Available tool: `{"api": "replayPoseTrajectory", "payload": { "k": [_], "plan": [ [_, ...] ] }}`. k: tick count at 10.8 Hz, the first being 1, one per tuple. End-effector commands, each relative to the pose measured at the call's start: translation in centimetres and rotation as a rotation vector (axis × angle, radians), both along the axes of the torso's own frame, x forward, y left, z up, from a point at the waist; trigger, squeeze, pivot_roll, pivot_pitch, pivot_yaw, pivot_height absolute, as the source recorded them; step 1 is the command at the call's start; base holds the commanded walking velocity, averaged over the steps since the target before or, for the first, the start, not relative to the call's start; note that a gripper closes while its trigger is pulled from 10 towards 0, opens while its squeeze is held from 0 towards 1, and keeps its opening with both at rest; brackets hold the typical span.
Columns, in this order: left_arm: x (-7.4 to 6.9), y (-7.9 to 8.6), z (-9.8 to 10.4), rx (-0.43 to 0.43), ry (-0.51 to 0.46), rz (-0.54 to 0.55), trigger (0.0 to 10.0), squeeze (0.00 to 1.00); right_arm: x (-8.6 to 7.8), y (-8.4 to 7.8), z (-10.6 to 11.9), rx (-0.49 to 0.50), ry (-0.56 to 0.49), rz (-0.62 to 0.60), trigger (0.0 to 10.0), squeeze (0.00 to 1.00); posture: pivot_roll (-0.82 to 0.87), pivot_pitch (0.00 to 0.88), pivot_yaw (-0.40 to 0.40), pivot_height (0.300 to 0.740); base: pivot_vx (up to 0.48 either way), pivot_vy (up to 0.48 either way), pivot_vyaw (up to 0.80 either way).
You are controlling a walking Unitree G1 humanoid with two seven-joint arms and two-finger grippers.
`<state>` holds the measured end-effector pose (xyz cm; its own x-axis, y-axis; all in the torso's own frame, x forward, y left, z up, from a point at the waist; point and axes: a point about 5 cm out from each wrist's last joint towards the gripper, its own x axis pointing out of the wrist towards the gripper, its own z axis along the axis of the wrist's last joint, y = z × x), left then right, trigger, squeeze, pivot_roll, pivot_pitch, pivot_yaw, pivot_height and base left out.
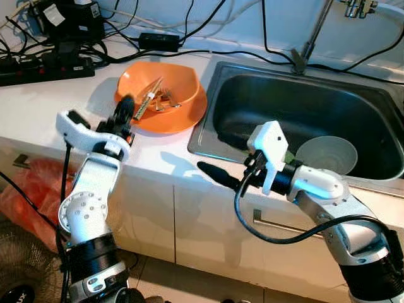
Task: Kitchen organization
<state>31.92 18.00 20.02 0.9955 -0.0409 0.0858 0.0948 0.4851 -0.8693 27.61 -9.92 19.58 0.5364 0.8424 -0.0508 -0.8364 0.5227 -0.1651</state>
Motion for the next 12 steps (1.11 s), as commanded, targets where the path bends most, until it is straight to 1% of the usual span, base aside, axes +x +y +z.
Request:
{"api": "replayPoseTrajectory", "payload": {
  "k": [1,3,4,5,6,7,8,9,12],
  "plan": [
    [0.0,-0.6,0.5,0.005,-0.013,-0.034,10.0,0.0,-0.1,-0.1,0.1,-0.006,-0.007,-0.004,10.0,0.0,0.13,0.07,-0.029,0.74,0.0,0.0,0.0],
    [0.1,-1.1,-0.1,-0.008,0.028,-0.058,10.0,0.0,-0.1,0.0,0.1,-0.01,-0.01,-0.004,10.0,0.0,0.13,0.069,-0.028,0.74,0.0,0.0,0.0],
    [0.3,-1.8,-0.4,-0.028,0.041,-0.09,10.0,0.0,-0.1,0.0,0.0,-0.014,-0.013,-0.005,10.0,0.0,0.12,0.065,-0.026,0.74,0.0,0.0,0.0],
    [0.3,-2.2,-0.6,-0.041,0.056,-0.116,9.3,0.0,-0.1,0.0,0.0,-0.017,-0.015,-0.007,10.0,0.0,0.12,0.064,-0.025,0.74,0.0,0.0,0.0],
    [0.4,-2.2,-0.6,-0.051,0.052,-0.115,7.9,0.0,-0.1,0.0,0.0,-0.017,-0.016,-0.008,10.0,0.0,0.12,0.064,-0.024,0.74,0.0,0.0,0.0],
    [0.4,-2.2,-0.6,-0.065,0.051,-0.113,0.6,0.0,-0.1,0.0,0.0,-0.018,-0.017,-0.009,10.0,0.0,0.12,0.064,-0.024,0.74,0.0,0.0,0.0],
    [0.5,-2.1,-0.6,-0.072,0.053,-0.112,0.0,0.0,-0.1,0.0,0.0,-0.02,-0.017,-0.011,10.0,0.0,0.12,0.064,-0.025,0.74,0.0,0.0,0.0],
    [0.5,-1.7,-0.6,-0.077,0.052,-0.098,0.0,0.0,0.0,-0.1,0.0,-0.023,-0.017,-0.014,10.0,0.0,0.12,0.062,-0.025,0.74,0.0,0.0,0.0],
    [0.5,-1.3,-0.5,-0.088,0.046,-0.081,0.0,0.0,0.1,0.0,-0.1,-0.021,-0.024,-0.021,10.0,0.0,0.13,0.061,-0.021,0.74,0.0,0.0,0.0]
  ]
}}
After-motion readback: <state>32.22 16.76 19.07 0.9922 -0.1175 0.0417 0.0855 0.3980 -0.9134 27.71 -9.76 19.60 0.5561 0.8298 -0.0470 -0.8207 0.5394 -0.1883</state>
